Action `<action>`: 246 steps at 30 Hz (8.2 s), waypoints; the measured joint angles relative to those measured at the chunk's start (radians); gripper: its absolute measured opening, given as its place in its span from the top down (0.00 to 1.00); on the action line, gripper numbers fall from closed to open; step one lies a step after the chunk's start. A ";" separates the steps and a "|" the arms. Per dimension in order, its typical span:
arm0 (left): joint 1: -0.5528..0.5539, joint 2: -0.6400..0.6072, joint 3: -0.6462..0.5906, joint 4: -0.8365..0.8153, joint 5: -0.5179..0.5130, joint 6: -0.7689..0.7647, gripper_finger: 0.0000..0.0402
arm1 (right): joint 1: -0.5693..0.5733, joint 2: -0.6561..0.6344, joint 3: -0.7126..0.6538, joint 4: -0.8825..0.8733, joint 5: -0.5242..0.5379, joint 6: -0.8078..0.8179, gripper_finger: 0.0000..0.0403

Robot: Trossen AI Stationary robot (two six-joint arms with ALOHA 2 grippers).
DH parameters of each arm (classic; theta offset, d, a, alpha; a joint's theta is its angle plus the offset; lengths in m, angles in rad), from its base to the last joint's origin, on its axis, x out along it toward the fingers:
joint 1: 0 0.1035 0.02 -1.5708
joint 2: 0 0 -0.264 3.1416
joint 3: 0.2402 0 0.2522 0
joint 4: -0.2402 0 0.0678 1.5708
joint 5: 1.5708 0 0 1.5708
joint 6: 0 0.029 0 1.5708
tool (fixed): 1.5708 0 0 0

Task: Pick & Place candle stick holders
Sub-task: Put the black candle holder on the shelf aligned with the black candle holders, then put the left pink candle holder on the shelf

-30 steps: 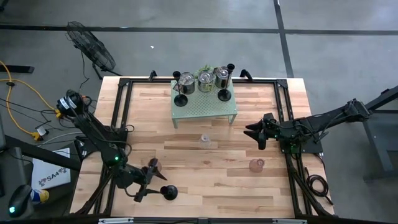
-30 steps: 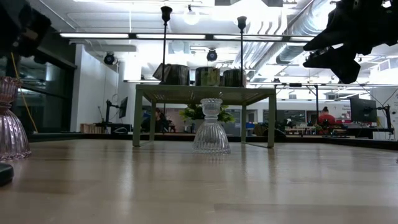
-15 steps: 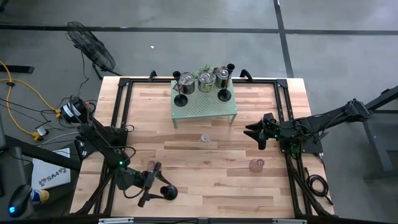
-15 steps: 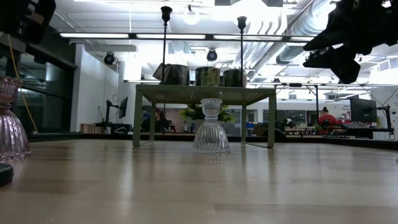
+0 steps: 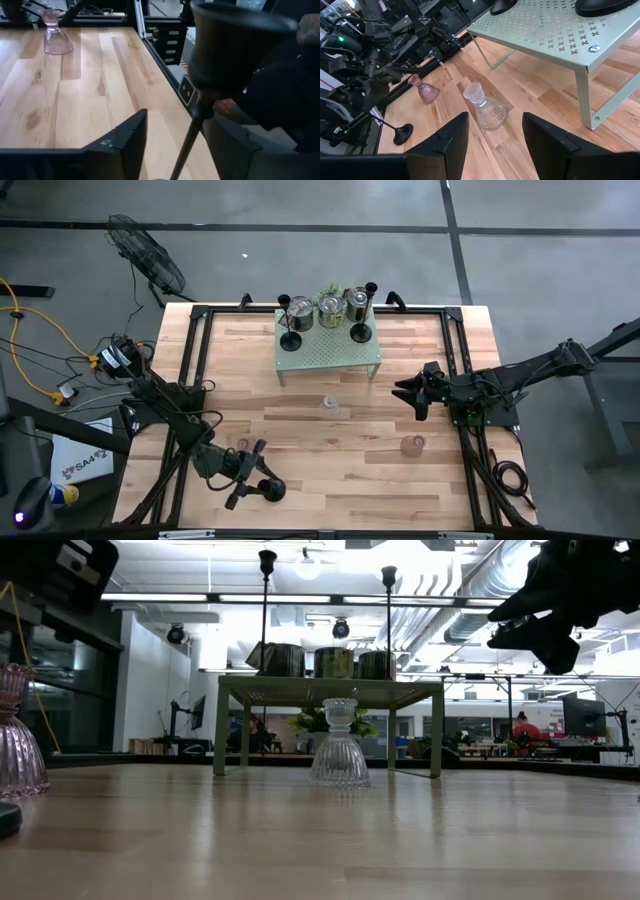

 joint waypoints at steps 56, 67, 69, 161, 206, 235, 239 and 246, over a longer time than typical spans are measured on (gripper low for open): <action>0.560 0.000 0.615 -0.550 -0.453 0.056 0.99 | 0.000 0.000 0.000 0.000 0.000 0.000 0.56; 0.840 0.020 0.643 -0.539 -0.383 0.048 0.99 | 0.000 0.000 0.000 0.000 0.000 0.000 0.56; 0.879 0.036 0.642 -0.539 -0.346 0.031 0.99 | 0.000 0.000 0.000 0.000 0.000 0.000 0.56; 0.901 0.404 1.063 -0.824 -0.679 -0.099 0.96 | 0.000 0.000 0.000 0.000 0.000 0.000 0.56; 0.821 0.387 1.062 -0.883 -0.794 -0.015 0.39 | 0.000 0.000 0.000 0.000 0.000 0.000 0.56; 0.386 -0.287 0.332 -1.189 -0.351 -0.220 0.39 | 0.000 0.008 0.000 0.001 0.000 0.000 0.56; 0.269 -0.394 0.242 -1.178 -0.321 -0.273 0.39 | 0.000 0.012 0.000 0.000 0.000 0.000 0.56; 0.077 -0.552 0.096 -1.179 -0.374 -0.475 0.39 | 0.000 0.013 0.000 0.000 0.000 0.000 0.56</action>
